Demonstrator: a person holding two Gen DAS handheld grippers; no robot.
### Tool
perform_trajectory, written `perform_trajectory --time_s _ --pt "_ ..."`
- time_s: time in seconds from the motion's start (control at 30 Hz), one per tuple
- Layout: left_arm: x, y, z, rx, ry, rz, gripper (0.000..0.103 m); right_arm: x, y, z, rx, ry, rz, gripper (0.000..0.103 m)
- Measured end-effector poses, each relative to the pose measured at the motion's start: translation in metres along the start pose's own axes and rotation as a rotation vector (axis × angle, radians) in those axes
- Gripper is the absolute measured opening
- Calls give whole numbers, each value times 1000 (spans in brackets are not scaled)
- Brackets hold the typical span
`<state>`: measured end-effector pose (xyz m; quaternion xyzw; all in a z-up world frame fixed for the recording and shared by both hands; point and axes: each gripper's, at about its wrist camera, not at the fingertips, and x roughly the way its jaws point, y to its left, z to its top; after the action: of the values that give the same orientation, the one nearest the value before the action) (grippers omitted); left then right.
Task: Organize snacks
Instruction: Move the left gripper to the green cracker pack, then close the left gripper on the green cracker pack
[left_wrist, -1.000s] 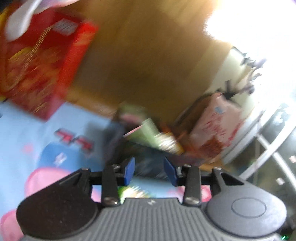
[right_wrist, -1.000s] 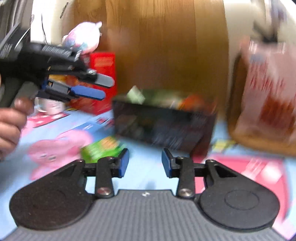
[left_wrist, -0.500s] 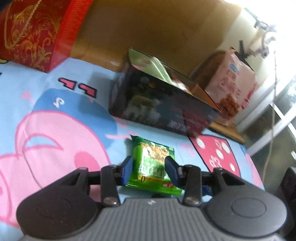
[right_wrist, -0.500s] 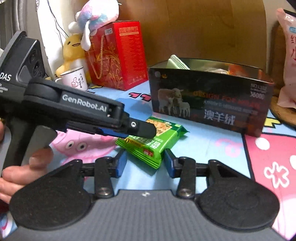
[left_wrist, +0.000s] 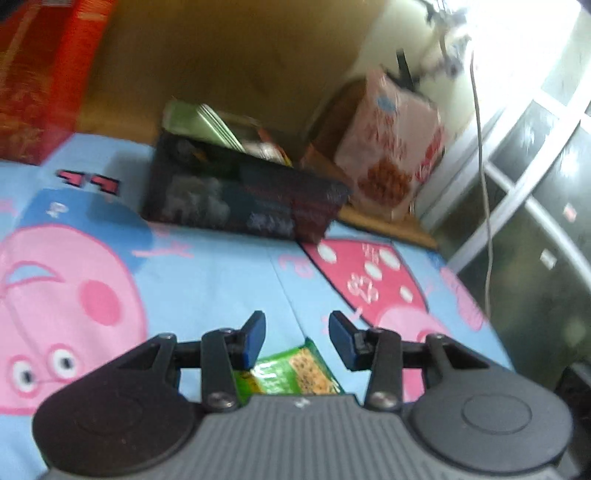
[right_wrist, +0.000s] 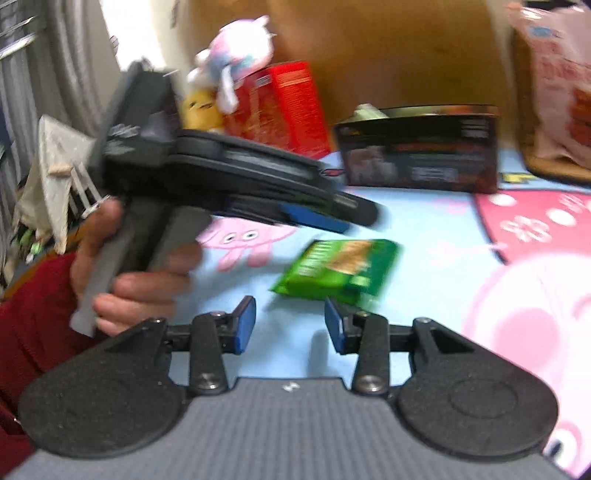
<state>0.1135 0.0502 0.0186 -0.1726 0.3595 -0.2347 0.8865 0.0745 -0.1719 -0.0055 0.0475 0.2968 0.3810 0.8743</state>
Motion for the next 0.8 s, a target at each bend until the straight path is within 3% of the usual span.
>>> perform_trajectory --time_s 0.13,0.27,0.4,0.57,0.63,0.8 --pt "-33 16 -6 -62 -70 21 40 -14 -16 -5 18 -44 -83 49" --pt "-41 30 -23 -107 -81 69 40 -8 -32 -6 46 -37 -152 50" --pt "-34 47 -36 -144 -63 119 39 -2 -31 -5 19 -40 -164 50" --pt "-35 58 -40 -161 -125 113 39 7 -24 -3 -61 -37 -183 52" --pt "-34 57 -41 -156 -129 117 39 9 -24 -5 -65 -38 -184 58" --pt "-34 55 -42 -151 -137 116 41 7 -26 -6 -47 -45 -178 60"
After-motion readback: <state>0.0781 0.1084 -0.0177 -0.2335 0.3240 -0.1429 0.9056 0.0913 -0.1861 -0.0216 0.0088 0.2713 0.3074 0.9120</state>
